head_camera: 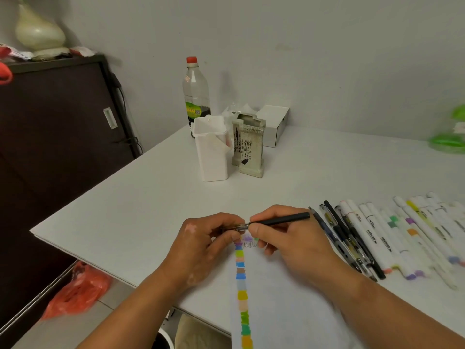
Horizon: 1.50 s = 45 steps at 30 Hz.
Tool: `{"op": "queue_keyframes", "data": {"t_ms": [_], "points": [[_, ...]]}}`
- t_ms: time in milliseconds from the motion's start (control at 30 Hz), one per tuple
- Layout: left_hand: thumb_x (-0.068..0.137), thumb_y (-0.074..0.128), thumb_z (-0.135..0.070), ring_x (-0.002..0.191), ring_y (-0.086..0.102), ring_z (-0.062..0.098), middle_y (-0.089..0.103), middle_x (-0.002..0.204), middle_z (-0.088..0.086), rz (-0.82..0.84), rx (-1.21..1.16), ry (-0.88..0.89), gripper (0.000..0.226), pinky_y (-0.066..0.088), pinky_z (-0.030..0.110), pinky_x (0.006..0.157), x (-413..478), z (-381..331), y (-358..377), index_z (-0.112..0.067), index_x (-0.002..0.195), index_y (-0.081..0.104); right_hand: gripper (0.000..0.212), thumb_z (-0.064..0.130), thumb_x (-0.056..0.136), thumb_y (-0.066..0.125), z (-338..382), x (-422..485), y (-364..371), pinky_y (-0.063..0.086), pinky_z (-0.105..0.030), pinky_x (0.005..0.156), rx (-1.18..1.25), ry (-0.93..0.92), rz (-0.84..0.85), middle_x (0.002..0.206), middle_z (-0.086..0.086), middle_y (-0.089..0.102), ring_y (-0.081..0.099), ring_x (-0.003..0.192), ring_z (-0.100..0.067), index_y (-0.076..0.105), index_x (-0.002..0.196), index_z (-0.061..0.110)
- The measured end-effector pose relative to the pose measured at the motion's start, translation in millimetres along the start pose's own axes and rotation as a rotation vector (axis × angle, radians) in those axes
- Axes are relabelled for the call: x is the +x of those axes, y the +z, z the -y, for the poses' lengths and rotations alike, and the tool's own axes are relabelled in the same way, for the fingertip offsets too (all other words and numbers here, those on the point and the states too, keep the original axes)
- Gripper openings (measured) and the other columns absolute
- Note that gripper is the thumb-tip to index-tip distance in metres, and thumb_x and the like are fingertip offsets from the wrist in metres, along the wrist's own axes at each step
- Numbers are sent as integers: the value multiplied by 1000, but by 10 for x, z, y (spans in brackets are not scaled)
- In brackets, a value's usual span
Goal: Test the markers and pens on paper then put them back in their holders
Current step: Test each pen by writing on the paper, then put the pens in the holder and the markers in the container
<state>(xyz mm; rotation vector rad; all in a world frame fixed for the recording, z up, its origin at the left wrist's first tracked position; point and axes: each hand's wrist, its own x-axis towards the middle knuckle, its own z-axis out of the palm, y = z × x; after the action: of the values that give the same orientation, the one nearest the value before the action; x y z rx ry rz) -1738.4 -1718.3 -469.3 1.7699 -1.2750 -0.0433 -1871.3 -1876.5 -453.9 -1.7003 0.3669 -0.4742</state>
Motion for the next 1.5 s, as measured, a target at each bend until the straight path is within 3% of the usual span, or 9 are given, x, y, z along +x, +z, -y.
{"op": "queue_keyframes", "data": {"t_ms": [267, 367, 467, 533, 633, 767, 900, 1133, 1500], "points": [[93, 64, -20, 94, 70, 12, 73, 100, -13, 55, -18, 9, 19, 58, 28, 81, 0, 9, -3, -19, 110, 73, 10, 16, 84, 82, 41, -20, 28, 53, -20, 57, -17, -17, 12, 72, -2, 75, 67, 60, -10, 80, 85, 25], [93, 66, -16, 93, 68, 11, 71, 97, -16, -25, -8, -4, 18, 55, 22, 79, 9, 29, 1, -27, 107, 71, 12, 28, 86, 78, 137, -31, -78, 56, -27, 60, 0, -35, 147, 86, -5, 76, 69, 71, -16, 79, 98, 26], [92, 66, -15, 94, 66, 11, 68, 98, -17, -64, 24, 31, 19, 52, 16, 79, 17, 46, 1, -29, 104, 70, 41, 53, 86, 62, 276, -65, -319, 53, -29, 60, 69, 84, 362, 105, -9, 77, 67, 81, -21, 77, 110, 23], [90, 69, -8, 92, 65, 14, 67, 99, -15, -28, 59, 69, 21, 53, 18, 79, 26, 49, 16, -24, 102, 73, 41, 57, 89, 59, 331, -108, -395, 52, -26, 62, -73, 144, 438, 107, -3, 78, 68, 79, -15, 76, 110, 26], [85, 75, -17, 91, 64, 10, 66, 102, -16, 27, 100, 93, 23, 54, 22, 78, 21, 22, 43, -25, 107, 71, 13, 43, 87, 73, 277, -164, -276, 45, -12, 61, -455, 81, 302, 80, 11, 78, 67, 66, 2, 72, 95, 32], [77, 69, -57, 108, 51, -7, 55, 112, -32, 130, 157, -59, 52, 46, 12, 86, 15, 52, 62, -44, 125, 52, 22, 37, 82, 74, 197, -211, -225, 40, -6, 60, -721, 43, 111, 67, 17, 72, 64, 67, 10, 71, 104, 38], [74, 63, -76, 113, 47, -4, 55, 121, -25, 255, 352, 42, 61, 38, 24, 99, 29, 94, 91, -38, 121, 63, 23, 30, 83, 70, 166, -249, -508, 40, -8, 58, -927, 30, -125, 64, 13, 67, 60, 67, 3, 72, 106, 34], [82, 62, -68, 122, 44, 1, 56, 131, -23, 215, 419, 29, 55, 37, 34, 105, 47, 142, 128, -36, 126, 65, 21, 34, 86, 60, 4, -340, -609, 56, -34, 64, -1152, 5, -97, 79, 9, 66, 62, 72, -11, 68, 103, 26], [87, 62, -59, 125, 44, 3, 54, 132, -23, 211, 482, -17, 47, 36, 32, 108, 72, 74, 153, -36, 128, 63, 13, 28, 86, 54, -65, -223, -752, 54, -36, 66, -1135, 55, -215, 80, 7, 63, 59, 75, -18, 61, 97, 28]]}}
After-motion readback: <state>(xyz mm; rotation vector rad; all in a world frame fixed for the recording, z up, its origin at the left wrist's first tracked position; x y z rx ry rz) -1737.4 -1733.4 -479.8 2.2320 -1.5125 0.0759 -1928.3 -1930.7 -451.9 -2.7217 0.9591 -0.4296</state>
